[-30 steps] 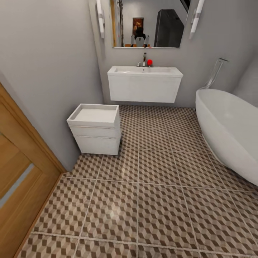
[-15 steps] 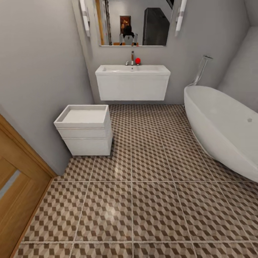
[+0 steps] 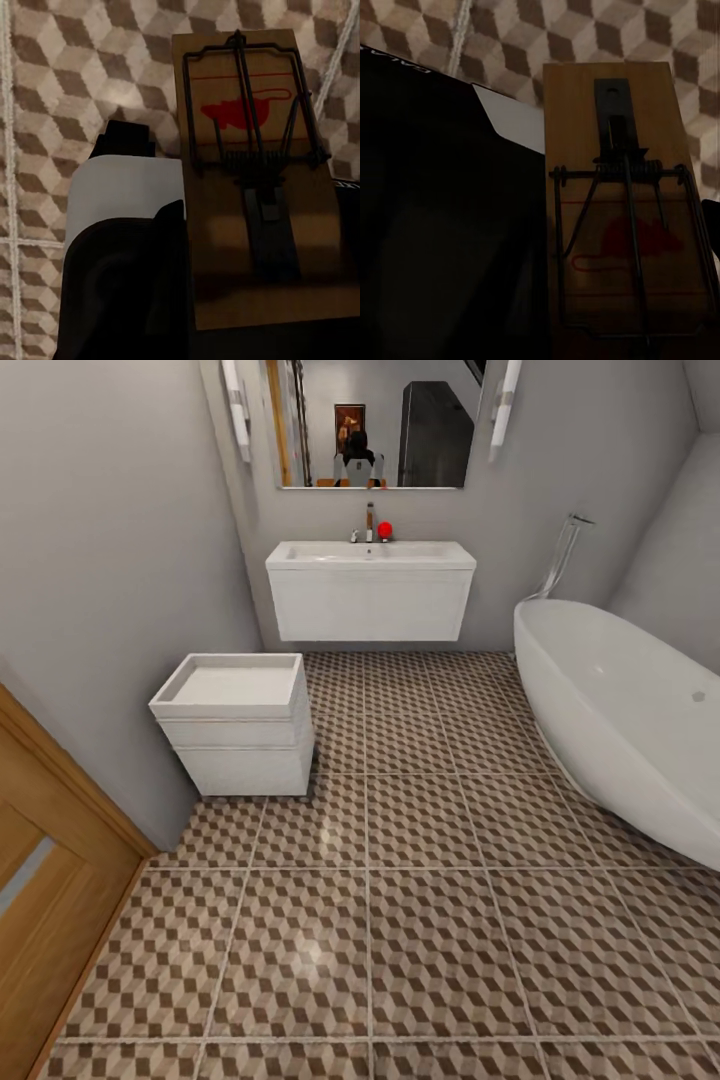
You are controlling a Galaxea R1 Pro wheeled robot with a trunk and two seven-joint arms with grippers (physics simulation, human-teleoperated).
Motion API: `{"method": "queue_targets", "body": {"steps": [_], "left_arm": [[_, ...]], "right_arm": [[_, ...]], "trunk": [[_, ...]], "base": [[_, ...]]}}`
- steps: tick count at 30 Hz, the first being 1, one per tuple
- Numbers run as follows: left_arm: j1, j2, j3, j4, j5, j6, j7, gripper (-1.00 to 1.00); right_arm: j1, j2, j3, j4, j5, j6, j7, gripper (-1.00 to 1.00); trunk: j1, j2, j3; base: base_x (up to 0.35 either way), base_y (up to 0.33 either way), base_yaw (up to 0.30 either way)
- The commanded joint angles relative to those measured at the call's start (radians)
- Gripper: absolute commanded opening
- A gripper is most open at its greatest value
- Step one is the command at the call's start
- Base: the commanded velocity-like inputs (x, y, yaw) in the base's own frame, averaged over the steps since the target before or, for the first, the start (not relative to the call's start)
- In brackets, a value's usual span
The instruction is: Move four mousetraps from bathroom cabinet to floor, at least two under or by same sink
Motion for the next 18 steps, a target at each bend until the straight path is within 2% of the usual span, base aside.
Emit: {"method": "queue_targets", "body": {"steps": [1,18], "left_arm": [[-0.001,0.001,-0.006,-0.001,0.007,0.001,0.0,-1.0],[-0.001,0.001,-0.006,-0.001,0.003,0.001,0.0,-1.0]], "right_arm": [[-0.001,0.001,0.009,0.005,-0.011,-0.008,0.003,-1.0],[-0.001,0.002,0.009,0.004,-0.011,-0.006,0.003,-1.0]], "trunk": [[0.0,0.0,-0.001],[0.0,0.0,-0.001]], "base": [[0.245,-0.015,0.0],[0.322,-0.087,0.0]]}}
